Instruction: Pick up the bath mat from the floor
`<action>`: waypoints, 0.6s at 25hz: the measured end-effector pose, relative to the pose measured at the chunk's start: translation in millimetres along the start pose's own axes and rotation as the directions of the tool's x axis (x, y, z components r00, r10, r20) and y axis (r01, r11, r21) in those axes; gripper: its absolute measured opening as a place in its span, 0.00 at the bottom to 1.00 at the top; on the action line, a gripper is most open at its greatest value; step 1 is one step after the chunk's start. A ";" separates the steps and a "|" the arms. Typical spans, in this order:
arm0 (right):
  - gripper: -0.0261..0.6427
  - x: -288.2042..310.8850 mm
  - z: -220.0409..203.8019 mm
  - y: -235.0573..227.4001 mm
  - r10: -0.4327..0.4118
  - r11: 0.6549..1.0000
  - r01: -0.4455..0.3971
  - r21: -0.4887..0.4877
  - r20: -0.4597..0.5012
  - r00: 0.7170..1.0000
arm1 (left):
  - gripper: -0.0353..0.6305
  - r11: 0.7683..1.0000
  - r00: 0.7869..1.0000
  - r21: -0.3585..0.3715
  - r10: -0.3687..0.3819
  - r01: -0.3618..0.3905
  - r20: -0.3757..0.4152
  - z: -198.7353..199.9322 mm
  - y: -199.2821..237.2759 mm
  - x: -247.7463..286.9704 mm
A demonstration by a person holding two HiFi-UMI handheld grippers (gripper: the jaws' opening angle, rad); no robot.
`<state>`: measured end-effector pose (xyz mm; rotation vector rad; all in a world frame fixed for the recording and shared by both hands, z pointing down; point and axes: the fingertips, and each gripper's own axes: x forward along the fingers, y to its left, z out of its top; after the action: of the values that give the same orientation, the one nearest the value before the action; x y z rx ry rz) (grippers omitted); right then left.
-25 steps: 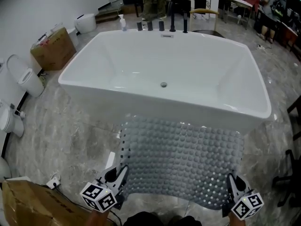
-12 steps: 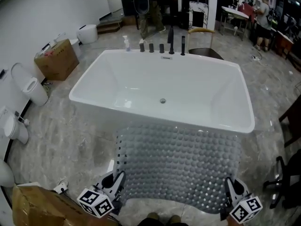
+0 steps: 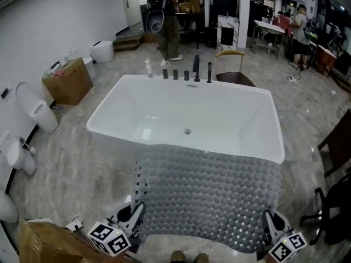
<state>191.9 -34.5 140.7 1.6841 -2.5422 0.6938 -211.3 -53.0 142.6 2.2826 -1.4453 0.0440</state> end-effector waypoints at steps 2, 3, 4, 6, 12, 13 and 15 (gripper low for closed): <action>0.11 -6.9 12.2 5.6 0.007 1.000 -0.007 0.003 0.011 1.000 | 0.13 1.000 1.000 0.000 -0.003 0.003 0.008 12.4 -5.9 -6.4; 0.11 -10.7 18.3 7.9 0.009 1.000 -0.009 0.003 0.018 1.000 | 0.13 1.000 1.000 -0.003 -0.008 0.008 0.016 17.0 -8.0 -9.6; 0.11 -14.7 24.6 10.2 0.010 1.000 -0.010 0.002 0.026 1.000 | 0.13 1.000 1.000 -0.005 -0.015 0.016 0.024 21.4 -10.2 -12.8; 0.11 -23.0 36.8 14.7 0.014 1.000 -0.014 0.001 0.043 0.999 | 0.13 1.000 0.999 -0.002 -0.025 0.025 0.032 33.1 -16.6 -18.7; 0.11 -46.6 61.7 23.7 0.027 1.000 -0.026 -0.017 0.080 0.996 | 0.13 0.999 0.999 0.036 -0.030 0.028 0.044 68.3 -39.1 -33.1; 0.11 -50.8 64.2 24.4 0.027 1.000 -0.026 -0.016 0.086 0.996 | 0.13 0.999 0.998 0.041 -0.033 0.031 0.045 72.7 -42.9 -35.5; 0.11 -58.0 68.2 25.7 0.026 1.000 -0.026 -0.010 0.096 0.995 | 0.13 0.998 0.998 0.047 -0.041 0.038 0.047 78.6 -48.3 -40.4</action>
<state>209.2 -0.8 55.7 1.7260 -2.6315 0.6165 -203.6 -30.7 44.7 2.3641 -1.4366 0.0111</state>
